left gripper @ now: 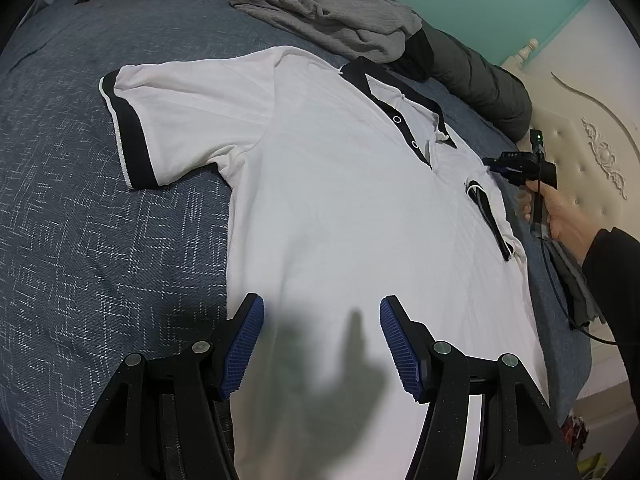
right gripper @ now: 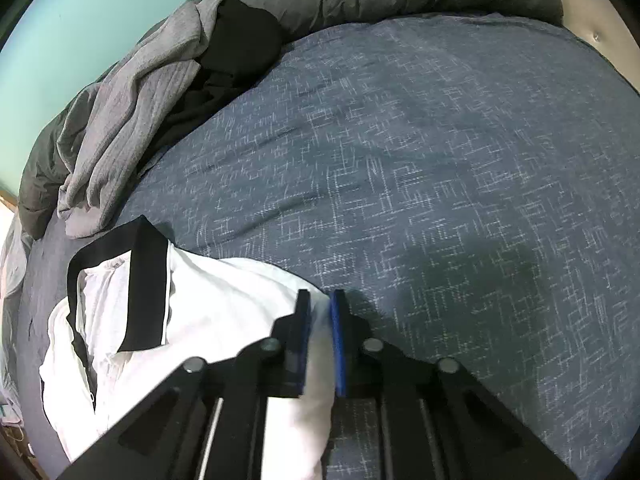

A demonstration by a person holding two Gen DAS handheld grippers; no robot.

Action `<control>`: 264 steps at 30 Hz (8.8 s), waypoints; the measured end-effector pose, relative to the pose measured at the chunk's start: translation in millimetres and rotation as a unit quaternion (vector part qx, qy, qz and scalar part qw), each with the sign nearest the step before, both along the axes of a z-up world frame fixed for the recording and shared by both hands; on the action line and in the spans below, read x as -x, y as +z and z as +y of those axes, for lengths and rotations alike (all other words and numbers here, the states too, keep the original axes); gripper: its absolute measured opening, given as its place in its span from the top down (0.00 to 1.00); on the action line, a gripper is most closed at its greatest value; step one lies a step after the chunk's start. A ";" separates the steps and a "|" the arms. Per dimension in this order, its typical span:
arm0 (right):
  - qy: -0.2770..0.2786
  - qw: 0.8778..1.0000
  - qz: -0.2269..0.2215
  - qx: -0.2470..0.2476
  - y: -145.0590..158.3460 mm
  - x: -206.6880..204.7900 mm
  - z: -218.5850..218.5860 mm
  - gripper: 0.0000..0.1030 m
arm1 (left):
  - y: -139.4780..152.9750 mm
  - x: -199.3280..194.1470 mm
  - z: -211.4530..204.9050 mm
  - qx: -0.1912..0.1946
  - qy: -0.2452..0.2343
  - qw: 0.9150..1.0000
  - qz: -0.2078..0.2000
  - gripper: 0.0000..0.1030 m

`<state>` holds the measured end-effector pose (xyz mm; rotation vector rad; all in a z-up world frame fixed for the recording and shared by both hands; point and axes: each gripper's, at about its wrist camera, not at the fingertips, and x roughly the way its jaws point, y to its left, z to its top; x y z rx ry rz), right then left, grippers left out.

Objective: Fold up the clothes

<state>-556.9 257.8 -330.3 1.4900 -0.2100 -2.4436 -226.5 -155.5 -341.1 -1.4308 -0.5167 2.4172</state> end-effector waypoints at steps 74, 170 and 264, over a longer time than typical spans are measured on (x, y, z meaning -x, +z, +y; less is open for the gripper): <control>0.072 0.995 0.075 0.008 -4.6 -179.2 -114.1 0.91 | 20.4 -21.0 6.1 -0.026 0.004 1.000 0.014 0.37; -0.001 0.947 0.070 0.314 6.5 -286.8 25.8 0.63 | 47.5 109.7 87.5 0.149 -0.029 0.988 0.010 0.83; -0.033 0.933 0.046 0.355 -4.4 -282.7 38.6 0.61 | 54.6 149.0 141.9 0.045 -0.061 0.997 -0.001 0.84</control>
